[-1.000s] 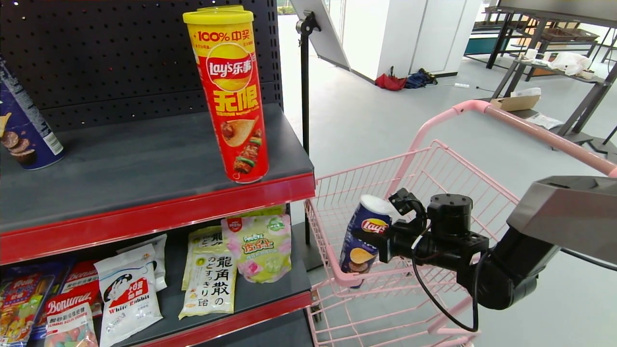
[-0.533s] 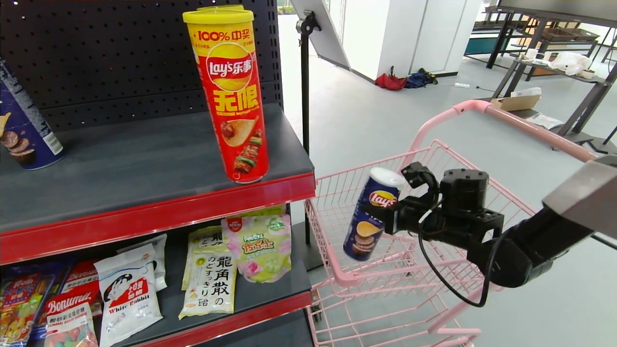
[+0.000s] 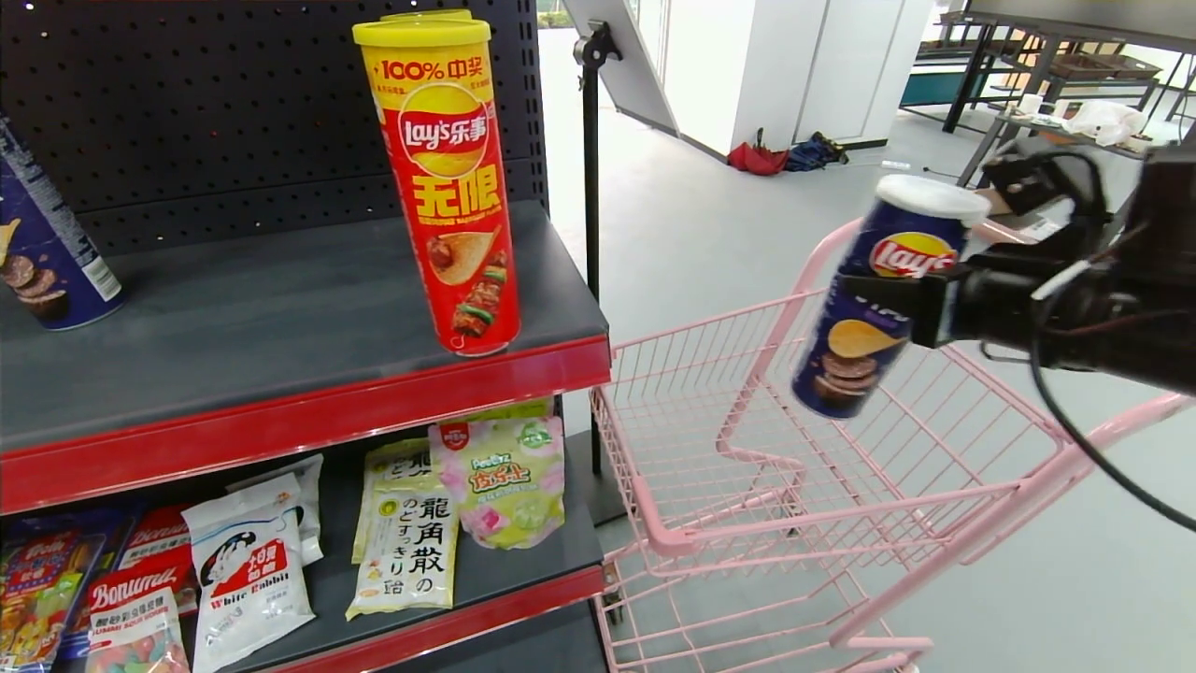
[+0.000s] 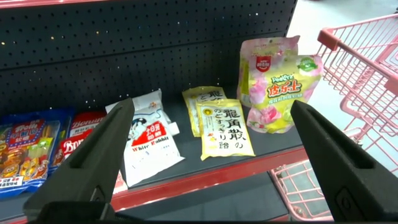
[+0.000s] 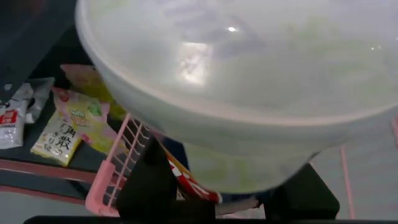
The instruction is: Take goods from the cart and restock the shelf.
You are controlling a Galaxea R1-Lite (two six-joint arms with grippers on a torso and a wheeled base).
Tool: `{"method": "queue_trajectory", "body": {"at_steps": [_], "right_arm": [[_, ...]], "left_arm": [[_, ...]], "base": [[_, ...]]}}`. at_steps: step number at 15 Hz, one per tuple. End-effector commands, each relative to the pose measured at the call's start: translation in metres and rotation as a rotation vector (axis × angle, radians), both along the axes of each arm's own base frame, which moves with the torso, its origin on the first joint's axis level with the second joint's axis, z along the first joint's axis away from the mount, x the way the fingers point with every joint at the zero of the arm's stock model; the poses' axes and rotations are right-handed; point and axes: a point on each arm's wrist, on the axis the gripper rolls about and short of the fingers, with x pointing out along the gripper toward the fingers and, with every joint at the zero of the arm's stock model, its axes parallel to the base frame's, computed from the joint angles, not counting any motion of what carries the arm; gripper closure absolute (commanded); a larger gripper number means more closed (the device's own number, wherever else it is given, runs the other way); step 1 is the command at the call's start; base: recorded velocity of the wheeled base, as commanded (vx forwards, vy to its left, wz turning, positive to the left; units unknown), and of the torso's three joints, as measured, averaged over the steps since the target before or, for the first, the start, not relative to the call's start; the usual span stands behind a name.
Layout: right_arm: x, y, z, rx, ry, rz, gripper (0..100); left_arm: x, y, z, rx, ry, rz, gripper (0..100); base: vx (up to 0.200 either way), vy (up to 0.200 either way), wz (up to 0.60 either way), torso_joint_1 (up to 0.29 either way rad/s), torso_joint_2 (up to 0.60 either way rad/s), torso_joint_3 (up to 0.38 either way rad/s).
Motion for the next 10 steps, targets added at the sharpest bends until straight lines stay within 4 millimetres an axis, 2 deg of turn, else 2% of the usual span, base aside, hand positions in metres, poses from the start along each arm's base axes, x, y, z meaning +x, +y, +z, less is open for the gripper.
{"method": "queue_trajectory", "body": {"at_steps": [1,2,3,4,5,8,10], "right_arm": [[-0.128,-0.036,0.021,-0.035,-0.033,-0.155,100],[-0.151,-0.043,0.011,-0.03,-0.042,-0.182,100],[-0.165,-0.05,-0.001,-0.022,-0.04,-0.25,100],[-0.166,-0.052,-0.003,-0.022,-0.039,-0.264,100],[-0.193,-0.063,-0.015,-0.02,-0.066,-0.4,100],[-0.221,-0.069,-0.041,-0.049,0.034,-0.49,100],[-0.23,-0.069,-0.049,-0.058,0.023,-0.485,100]], "left_arm": [[0.0,0.0,0.0,-0.001,-0.001,0.0,0],[0.0,0.0,0.0,-0.001,0.001,0.0,0],[0.0,0.0,0.0,-0.001,-0.001,0.0,0],[0.0,0.0,0.0,0.001,-0.001,0.0,0],[0.0,0.0,0.0,-0.001,0.001,-0.002,0],[0.0,0.0,0.0,-0.001,-0.001,-0.007,0],[0.0,0.0,0.0,-0.001,0.001,-0.007,0]], "base": [[0.0,0.0,0.0,0.0,0.0,0.0],[0.0,0.0,0.0,0.0,0.0,0.0],[0.0,0.0,0.0,0.0,0.0,0.0],[0.0,0.0,0.0,0.0,0.0,0.0],[0.0,0.0,0.0,0.0,0.0,0.0],[0.0,0.0,0.0,0.0,0.0,0.0],[0.0,0.0,0.0,0.0,0.0,0.0]]}}
